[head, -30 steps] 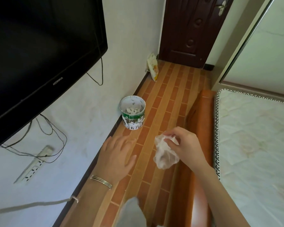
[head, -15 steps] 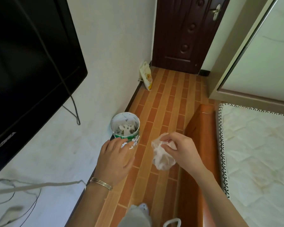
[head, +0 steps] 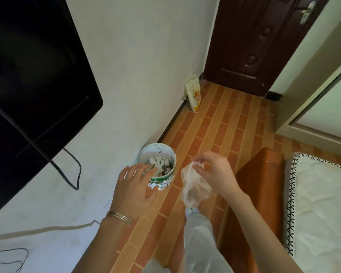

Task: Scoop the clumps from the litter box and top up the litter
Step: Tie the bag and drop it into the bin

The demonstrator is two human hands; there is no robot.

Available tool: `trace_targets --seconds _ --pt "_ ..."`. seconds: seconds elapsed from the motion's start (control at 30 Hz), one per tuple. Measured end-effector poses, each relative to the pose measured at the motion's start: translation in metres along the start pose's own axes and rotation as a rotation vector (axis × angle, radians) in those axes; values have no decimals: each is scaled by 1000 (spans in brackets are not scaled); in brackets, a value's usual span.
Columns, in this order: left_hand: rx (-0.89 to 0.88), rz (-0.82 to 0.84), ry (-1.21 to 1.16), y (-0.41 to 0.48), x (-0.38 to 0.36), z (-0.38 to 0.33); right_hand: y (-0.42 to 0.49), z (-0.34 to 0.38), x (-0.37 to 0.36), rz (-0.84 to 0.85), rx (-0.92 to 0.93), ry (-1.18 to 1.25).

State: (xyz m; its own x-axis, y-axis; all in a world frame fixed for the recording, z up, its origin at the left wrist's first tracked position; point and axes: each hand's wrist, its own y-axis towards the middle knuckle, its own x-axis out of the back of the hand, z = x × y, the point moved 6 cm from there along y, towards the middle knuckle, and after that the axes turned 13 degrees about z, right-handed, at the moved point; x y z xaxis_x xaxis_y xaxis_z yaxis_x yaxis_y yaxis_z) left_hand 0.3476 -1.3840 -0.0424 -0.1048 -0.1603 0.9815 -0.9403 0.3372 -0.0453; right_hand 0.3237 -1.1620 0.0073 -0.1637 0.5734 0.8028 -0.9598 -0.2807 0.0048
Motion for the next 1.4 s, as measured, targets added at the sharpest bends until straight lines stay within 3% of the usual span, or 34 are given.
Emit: trace_targets --seconds 0.27,0.57,0.8,0.93,1.13,1.4 --pt "219 16 -4 86 -11 17 123 -43 -23 229 76 72" --pt "419 -88 -40 177 -19 43 270 -81 -45 314 202 96" --pt "555 -15 -136 220 -58 75 355 -114 -104 420 118 163" --pt "596 126 -205 237 -93 98 383 -129 -148 466 59 188" --pt "607 251 -227 247 -132 126 401 -158 -199 533 14 -25" --pt "542 281 -191 241 -123 119 359 -147 -145 520 152 -235"
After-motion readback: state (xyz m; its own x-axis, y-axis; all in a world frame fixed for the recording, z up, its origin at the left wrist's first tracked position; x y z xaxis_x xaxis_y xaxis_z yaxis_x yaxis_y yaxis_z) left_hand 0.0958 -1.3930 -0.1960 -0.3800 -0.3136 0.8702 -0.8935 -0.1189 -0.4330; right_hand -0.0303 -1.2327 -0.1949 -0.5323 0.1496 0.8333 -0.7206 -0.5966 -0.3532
